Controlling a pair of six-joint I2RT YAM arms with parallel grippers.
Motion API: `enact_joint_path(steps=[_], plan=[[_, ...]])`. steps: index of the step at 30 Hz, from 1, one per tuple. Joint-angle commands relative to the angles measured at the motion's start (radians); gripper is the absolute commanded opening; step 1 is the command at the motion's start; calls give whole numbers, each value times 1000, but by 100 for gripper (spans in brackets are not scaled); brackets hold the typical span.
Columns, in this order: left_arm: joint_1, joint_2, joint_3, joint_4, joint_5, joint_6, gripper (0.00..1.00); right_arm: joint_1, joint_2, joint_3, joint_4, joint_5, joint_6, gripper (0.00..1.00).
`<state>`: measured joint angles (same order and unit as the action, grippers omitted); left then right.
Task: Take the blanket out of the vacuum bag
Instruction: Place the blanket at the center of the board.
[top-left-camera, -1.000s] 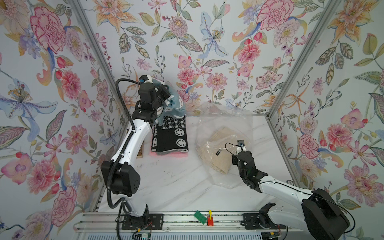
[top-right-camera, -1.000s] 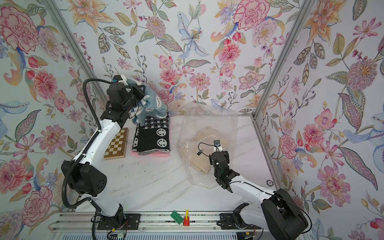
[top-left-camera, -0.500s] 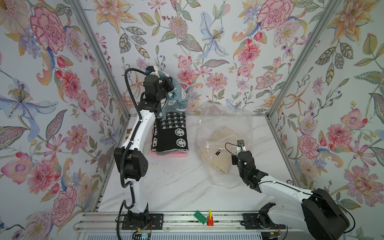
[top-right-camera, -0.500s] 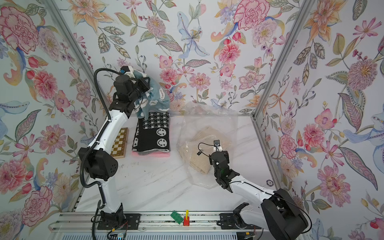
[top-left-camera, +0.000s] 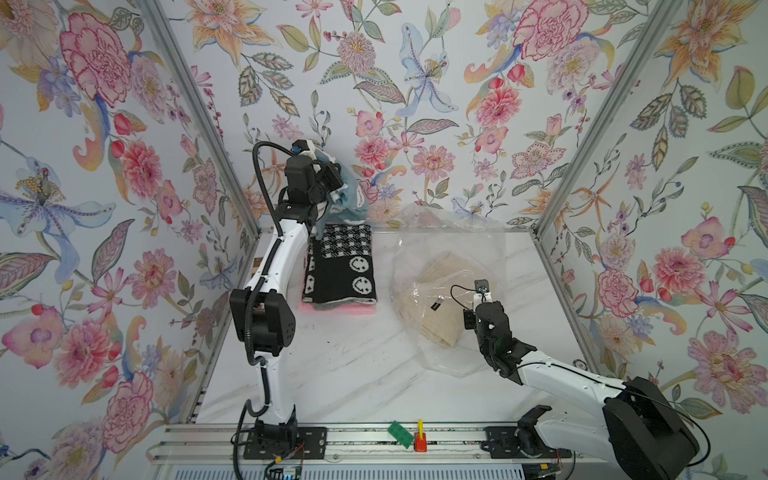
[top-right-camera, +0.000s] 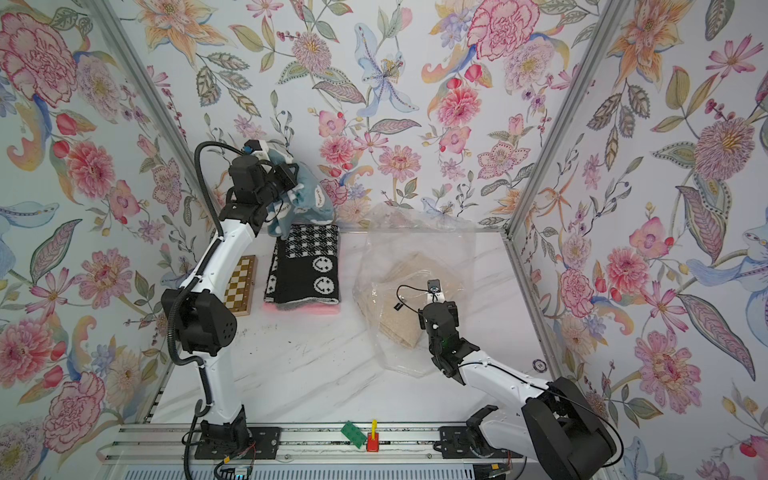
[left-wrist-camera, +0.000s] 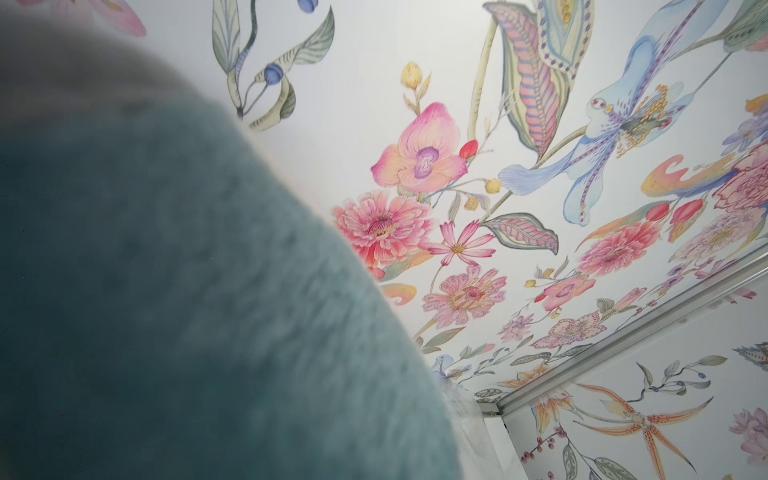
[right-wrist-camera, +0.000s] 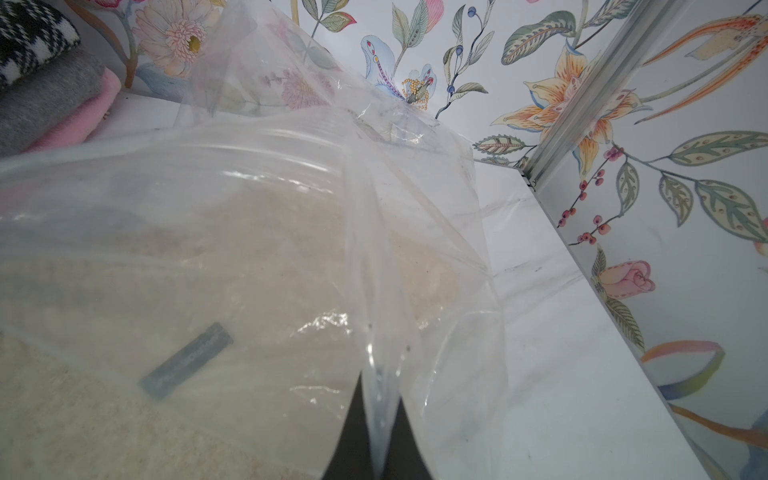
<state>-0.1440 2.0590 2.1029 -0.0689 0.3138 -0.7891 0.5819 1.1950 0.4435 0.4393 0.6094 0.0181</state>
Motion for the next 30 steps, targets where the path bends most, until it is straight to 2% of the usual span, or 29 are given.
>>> enact_joint_path(steps=[1,5,10,17,21,25,30], plan=[[3,-80,-101,64,40,14,0,-4,2,12,12,-11,-1,0],[2,-189,-298,126,11,-47,0,-4,5,15,10,-14,-4,0],[-2,-318,-554,243,-9,-205,0,-2,9,19,7,-17,-7,0],[-39,-410,-737,220,-88,-352,0,1,17,24,6,-17,-11,0],[-67,-442,-796,162,-140,-456,0,3,18,26,4,-17,-14,0],[-95,-461,-794,73,-174,-537,0,6,25,29,4,-17,-17,0],[-150,-487,-762,-156,-340,-650,0,9,27,32,3,-16,-18,0]])
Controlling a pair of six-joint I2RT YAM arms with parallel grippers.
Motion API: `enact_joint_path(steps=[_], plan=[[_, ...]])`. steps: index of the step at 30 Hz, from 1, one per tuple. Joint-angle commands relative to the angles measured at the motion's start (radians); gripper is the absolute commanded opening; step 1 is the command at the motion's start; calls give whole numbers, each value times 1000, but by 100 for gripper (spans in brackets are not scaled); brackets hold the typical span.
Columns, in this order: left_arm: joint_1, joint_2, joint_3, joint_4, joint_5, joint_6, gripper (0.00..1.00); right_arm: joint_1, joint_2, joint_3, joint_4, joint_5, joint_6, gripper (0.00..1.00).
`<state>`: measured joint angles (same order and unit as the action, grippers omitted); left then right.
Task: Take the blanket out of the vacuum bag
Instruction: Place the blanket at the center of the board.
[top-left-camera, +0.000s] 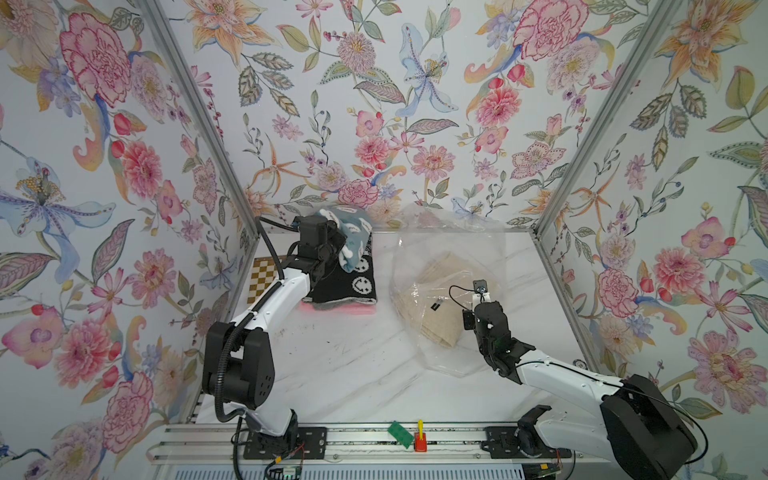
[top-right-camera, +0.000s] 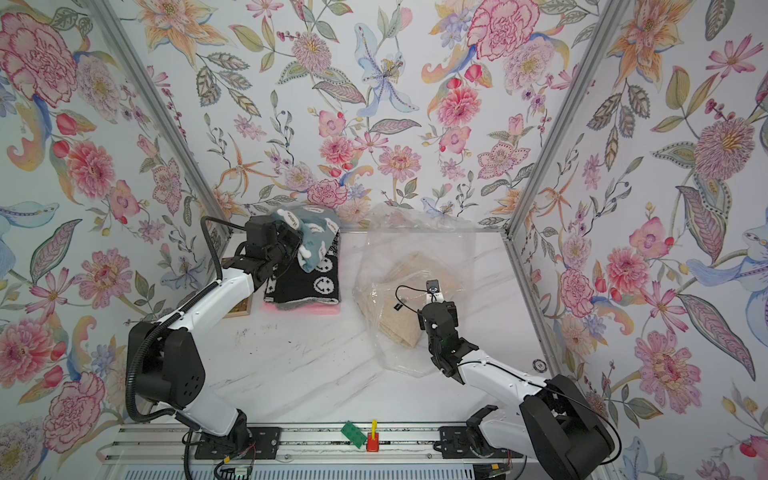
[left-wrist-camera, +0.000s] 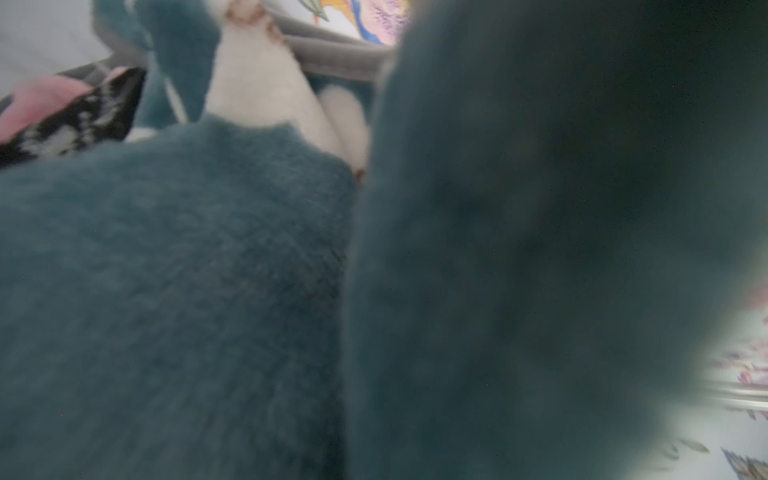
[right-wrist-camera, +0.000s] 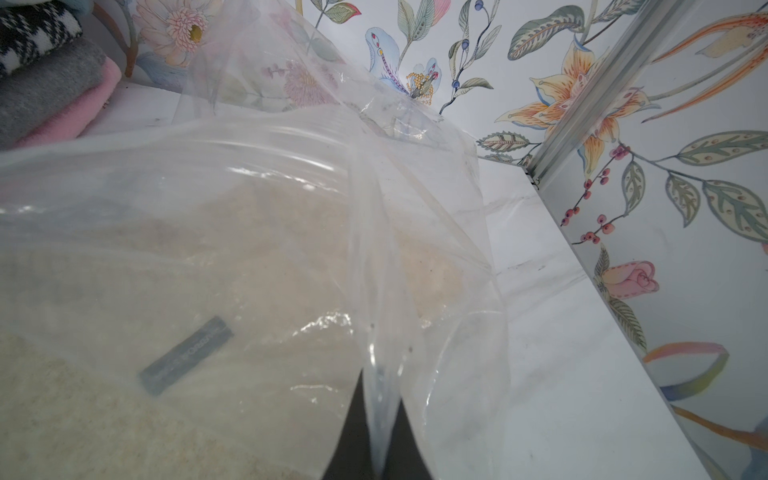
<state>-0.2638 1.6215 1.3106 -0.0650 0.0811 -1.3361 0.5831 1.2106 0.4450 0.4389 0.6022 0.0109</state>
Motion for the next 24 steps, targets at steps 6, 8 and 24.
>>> enact_joint_path(steps=[6,8,24], plan=[[-41,-155,-144,-138,-107,-349,0,12,23,41,-9,-9,-11,0],[-45,-187,-206,-97,-105,-408,0,15,27,43,-11,-9,-13,0],[-43,-255,-290,-192,-181,-178,53,23,36,49,-11,-4,-20,0]])
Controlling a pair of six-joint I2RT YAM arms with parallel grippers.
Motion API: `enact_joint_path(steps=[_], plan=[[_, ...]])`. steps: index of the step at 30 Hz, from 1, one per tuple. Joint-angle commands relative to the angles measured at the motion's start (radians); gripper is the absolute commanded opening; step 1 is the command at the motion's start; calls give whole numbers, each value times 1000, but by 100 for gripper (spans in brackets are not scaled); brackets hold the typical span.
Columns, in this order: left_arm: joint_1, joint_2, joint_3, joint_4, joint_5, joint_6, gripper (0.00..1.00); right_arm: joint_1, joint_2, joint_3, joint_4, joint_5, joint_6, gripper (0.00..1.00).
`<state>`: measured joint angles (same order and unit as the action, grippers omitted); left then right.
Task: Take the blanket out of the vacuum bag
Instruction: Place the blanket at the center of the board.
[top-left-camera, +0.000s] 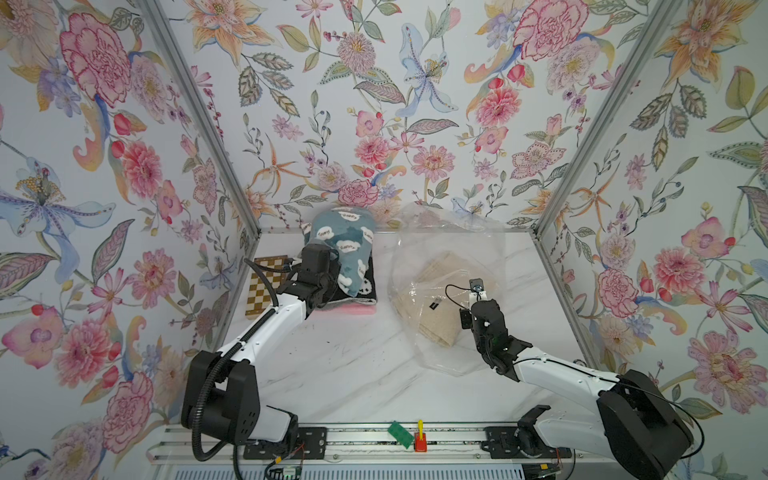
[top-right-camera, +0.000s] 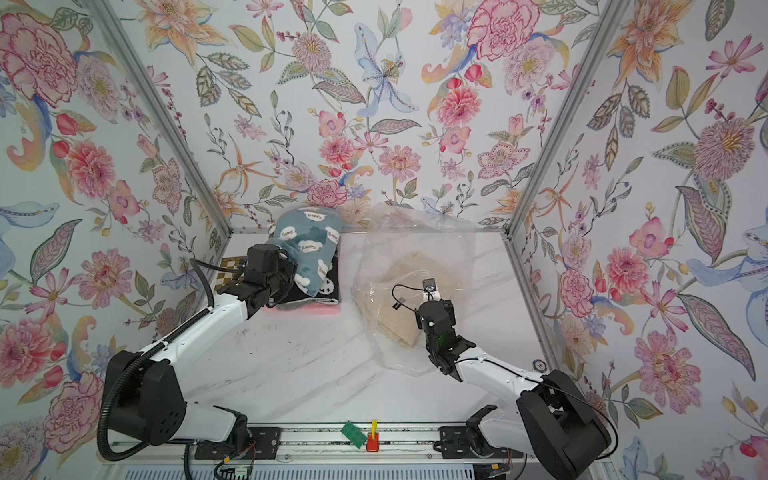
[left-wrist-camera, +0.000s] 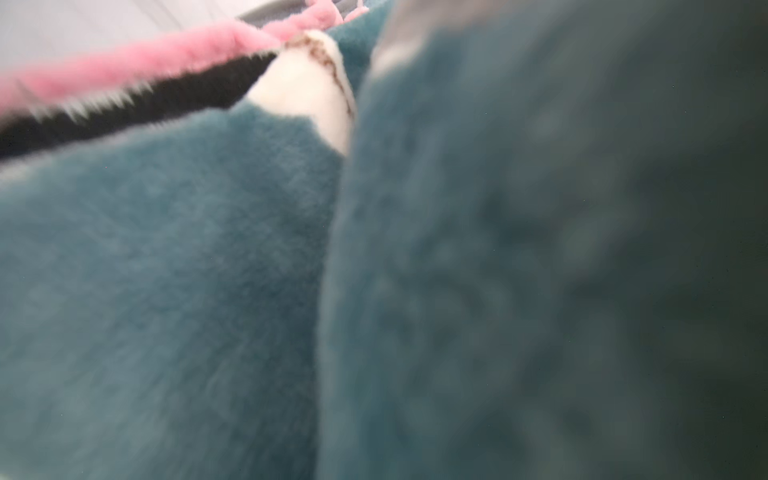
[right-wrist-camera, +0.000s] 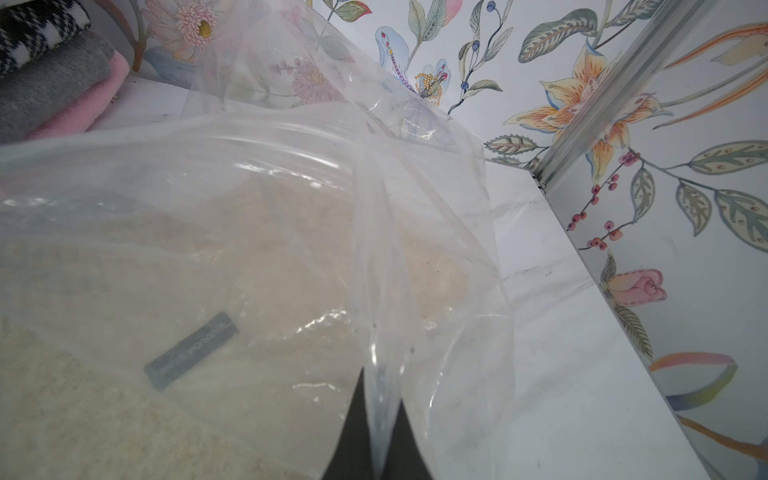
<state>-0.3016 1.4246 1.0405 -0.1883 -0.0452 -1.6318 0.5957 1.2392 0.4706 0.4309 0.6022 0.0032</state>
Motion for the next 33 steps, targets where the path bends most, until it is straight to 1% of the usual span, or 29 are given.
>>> enact_joint_path(steps=[1,3,5,7,8,10,13,15,16,18,20,22,24,27,28,29,30,33], plan=[[-5,-77,-23,-101,-74,147,57,10,8,23,-4,-4,-13,0],[-4,-111,-32,-153,-99,203,65,10,9,25,-3,-4,-13,0],[-6,-147,-43,-184,-97,277,68,10,11,26,-4,-4,-13,0],[-7,-181,-47,-197,-62,415,70,10,12,26,-5,-4,-13,0],[-10,-195,-44,-215,-48,467,71,10,11,26,-5,-3,-12,0],[-28,-233,-37,-245,-10,618,71,10,12,28,-6,-2,-10,0],[-84,-269,-6,-332,-57,759,69,10,14,30,-9,-4,-12,0],[-113,-256,42,-412,-65,820,67,11,14,30,-10,-5,-12,0],[-144,-240,73,-445,-78,868,66,12,16,31,-11,-5,-11,0],[-224,-183,155,-515,-181,932,66,12,17,31,-11,-5,-11,0],[-294,-81,260,-595,-290,1001,67,12,17,33,-11,-7,-11,0],[-354,52,385,-691,-427,1055,67,12,17,33,-12,-6,-12,0],[-405,196,491,-772,-529,1106,67,13,17,33,-12,-5,-11,0],[-453,395,624,-904,-692,1129,66,12,14,30,-11,-5,-11,0],[-465,446,653,-936,-763,1133,66,12,14,30,-10,-5,-10,0],[-472,492,679,-957,-807,1133,66,12,14,30,-9,-6,-8,0],[-477,527,694,-964,-840,1140,65,12,12,30,-9,-5,-8,0],[-479,581,709,-947,-879,1173,61,12,12,29,-9,-6,-9,0]])
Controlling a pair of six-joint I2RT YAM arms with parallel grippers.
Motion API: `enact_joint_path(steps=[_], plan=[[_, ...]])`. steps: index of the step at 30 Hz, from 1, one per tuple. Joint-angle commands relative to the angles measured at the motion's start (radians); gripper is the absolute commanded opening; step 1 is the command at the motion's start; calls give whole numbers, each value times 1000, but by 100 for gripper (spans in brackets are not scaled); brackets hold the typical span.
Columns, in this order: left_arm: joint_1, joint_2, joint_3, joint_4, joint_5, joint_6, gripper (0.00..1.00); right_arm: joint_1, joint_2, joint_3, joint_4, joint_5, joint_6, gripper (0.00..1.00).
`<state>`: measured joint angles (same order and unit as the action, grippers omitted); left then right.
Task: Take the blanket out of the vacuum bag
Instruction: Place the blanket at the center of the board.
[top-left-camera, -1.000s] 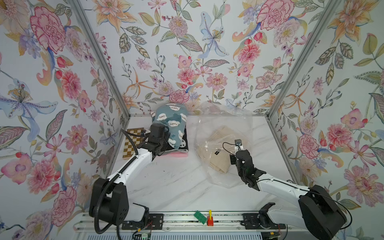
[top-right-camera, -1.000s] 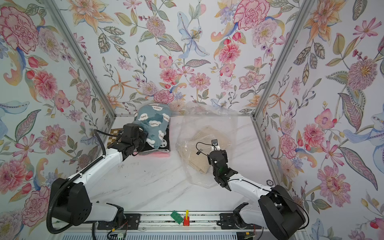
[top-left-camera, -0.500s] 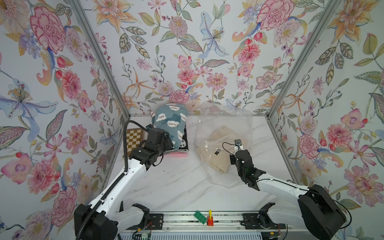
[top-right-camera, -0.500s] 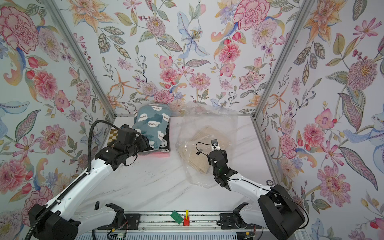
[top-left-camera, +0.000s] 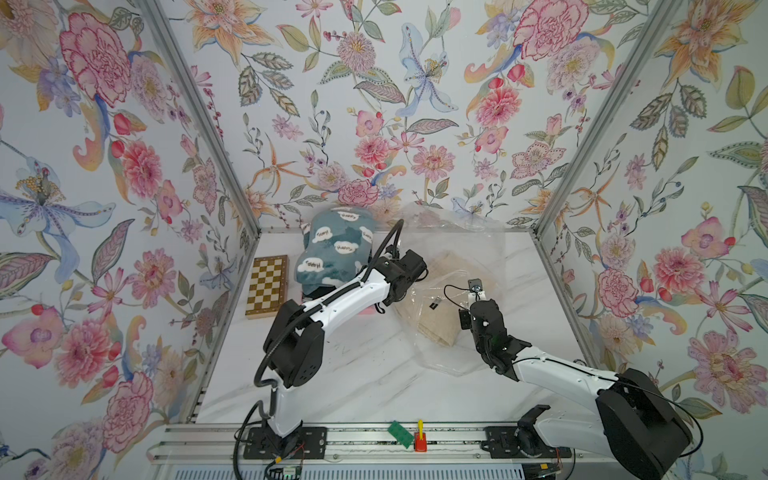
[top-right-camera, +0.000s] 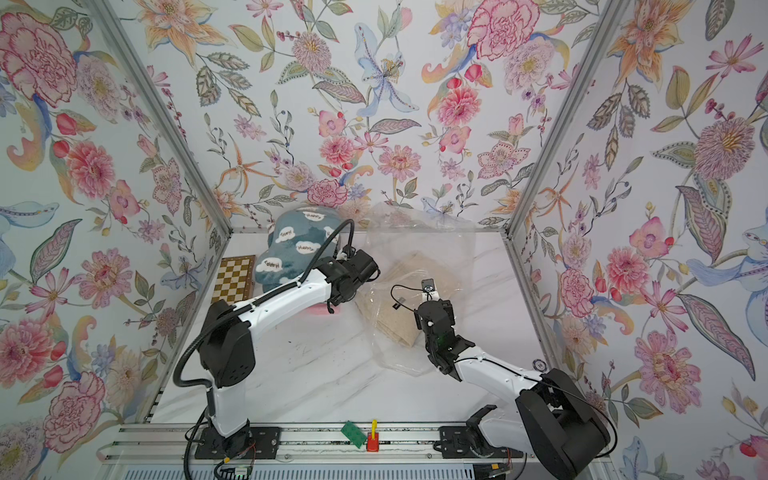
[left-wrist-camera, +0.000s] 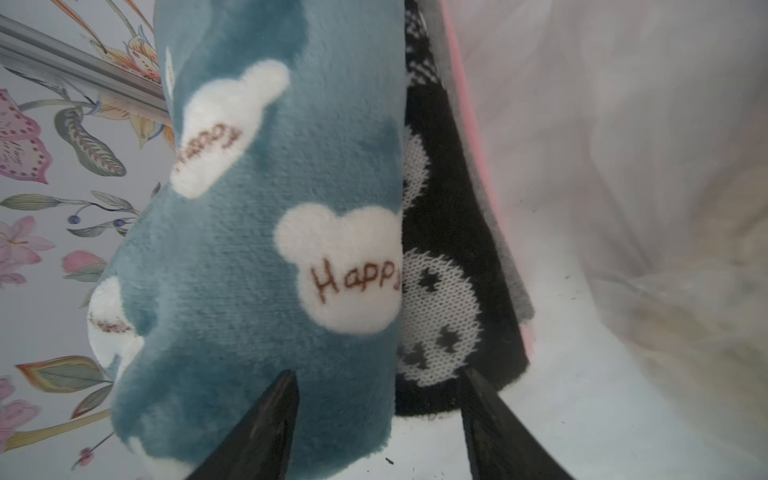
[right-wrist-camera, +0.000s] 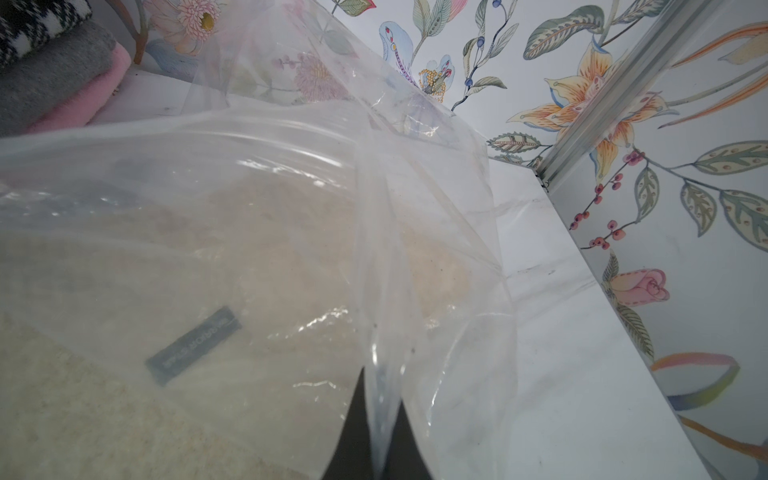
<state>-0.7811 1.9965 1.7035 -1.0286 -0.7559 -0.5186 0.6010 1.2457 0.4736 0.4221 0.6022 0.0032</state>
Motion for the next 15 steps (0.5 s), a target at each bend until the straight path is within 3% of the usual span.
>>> enact_joint_path(steps=[1,8,15], plan=[[-1,22,48,-102,-184,70,60,6,6,25,0,-5,-9,0],[-4,105,32,-150,-351,59,57,6,8,26,-2,-9,-7,0],[-3,134,4,-106,-367,98,52,6,9,30,-3,-10,-7,0]])
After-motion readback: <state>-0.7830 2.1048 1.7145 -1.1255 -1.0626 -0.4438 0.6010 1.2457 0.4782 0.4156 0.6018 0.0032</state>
